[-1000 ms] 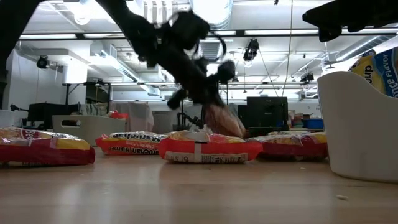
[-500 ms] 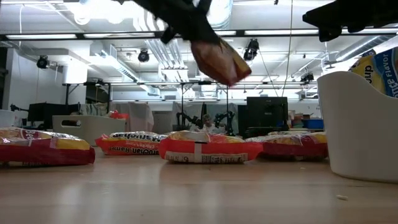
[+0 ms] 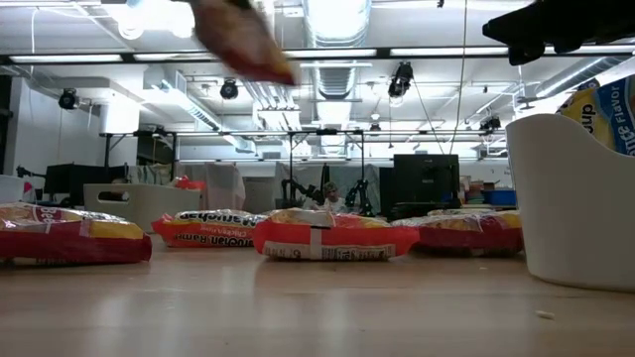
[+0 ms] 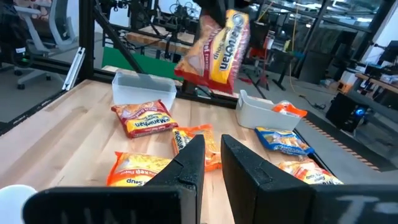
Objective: Sort Maruchan noodles
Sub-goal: Put the red noodle pack into the transparent bin
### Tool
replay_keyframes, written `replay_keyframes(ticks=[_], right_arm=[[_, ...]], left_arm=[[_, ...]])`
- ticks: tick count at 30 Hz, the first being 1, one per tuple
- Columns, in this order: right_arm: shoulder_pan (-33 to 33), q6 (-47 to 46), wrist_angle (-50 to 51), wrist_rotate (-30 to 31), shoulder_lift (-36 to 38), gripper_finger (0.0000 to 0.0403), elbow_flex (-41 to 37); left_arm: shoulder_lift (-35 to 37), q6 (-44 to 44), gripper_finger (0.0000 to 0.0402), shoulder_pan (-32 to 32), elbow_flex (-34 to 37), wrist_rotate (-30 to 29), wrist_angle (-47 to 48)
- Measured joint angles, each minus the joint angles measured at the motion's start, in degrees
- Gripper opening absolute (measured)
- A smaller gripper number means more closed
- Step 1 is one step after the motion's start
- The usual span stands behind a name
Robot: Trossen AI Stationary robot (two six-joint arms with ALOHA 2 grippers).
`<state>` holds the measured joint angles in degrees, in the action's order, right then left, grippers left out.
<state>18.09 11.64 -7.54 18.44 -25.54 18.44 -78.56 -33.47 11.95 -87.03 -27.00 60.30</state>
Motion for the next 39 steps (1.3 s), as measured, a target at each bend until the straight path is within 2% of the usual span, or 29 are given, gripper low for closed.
replay_keyframes(ticks=[3,5,8,13,19,24,31,35,39], right_arm=[[0.0,0.92,-0.15,1.62,0.0,0.0043,0.0],[0.0,1.46,-0.21,2.81,0.0,0.0043,0.0],[-0.02,2.51,-0.41,3.16,0.0,0.0043,0.0],[-0.24,3.96,-0.91,3.19,0.0,0.0043,0.0],[-0.87,5.08,-1.52,3.21,-0.03,0.0043,0.0],[-0.99,7.08,-2.74,3.21,0.0,0.0043,0.0],[-1.25,8.68,-3.9,3.21,-0.02,0.0043,0.0],[-1.25,8.96,-3.93,3.21,-0.02,0.0043,0.0],[-1.25,9.25,-4.85,3.22,-0.04,0.0043,0.0]], left_arm=[[-2.16,-14.07,0.0,1.46,-7.99,3.98,21.06],[-3.71,-20.97,0.0,2.86,-11.23,6.49,29.84],[-3.68,-23.7,0.0,4.75,-11.06,11.77,27.28],[-5.86,-31.07,0.0,7.26,-8.73,13.4,29.69],[-6.41,-35.68,0.0,9.17,-0.45,28.66,29.74],[-5.7,-40.57,0.0,11.13,6.39,35.17,29.84],[-3.61,-46.14,0.0,13.14,14.59,40.06,29.87],[-2.73,-47.17,0.0,13.88,16.32,43.03,29.74],[-1.37,-49.09,0.0,14.05,16.9,43.06,29.66]])
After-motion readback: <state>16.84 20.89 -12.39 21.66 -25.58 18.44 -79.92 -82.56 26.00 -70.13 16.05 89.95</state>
